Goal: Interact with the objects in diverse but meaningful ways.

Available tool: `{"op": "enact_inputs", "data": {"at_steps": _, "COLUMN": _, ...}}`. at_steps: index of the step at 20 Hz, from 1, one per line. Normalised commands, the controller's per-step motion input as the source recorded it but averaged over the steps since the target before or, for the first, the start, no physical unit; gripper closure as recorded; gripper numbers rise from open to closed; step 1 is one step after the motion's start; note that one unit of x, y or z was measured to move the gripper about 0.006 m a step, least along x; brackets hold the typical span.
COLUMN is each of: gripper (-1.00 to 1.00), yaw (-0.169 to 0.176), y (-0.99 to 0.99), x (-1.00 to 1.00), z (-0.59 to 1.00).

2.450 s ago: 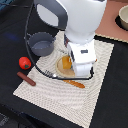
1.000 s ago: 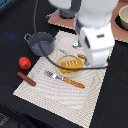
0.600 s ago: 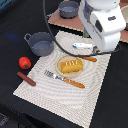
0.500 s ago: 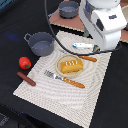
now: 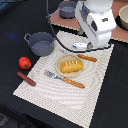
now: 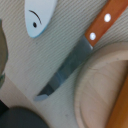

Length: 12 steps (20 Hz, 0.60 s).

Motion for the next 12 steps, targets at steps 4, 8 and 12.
{"op": "enact_inputs", "data": {"at_steps": 4, "gripper": -1.00, "yaw": -0.069, "y": 0.47, "x": -0.57, "z": -0.36}}
{"op": "enact_inputs", "data": {"at_steps": 8, "gripper": -1.00, "yaw": 0.000, "y": 0.51, "x": -0.29, "z": -0.23}}
{"op": "enact_inputs", "data": {"at_steps": 12, "gripper": -1.00, "yaw": 0.000, "y": 0.41, "x": 0.03, "z": -0.03}}
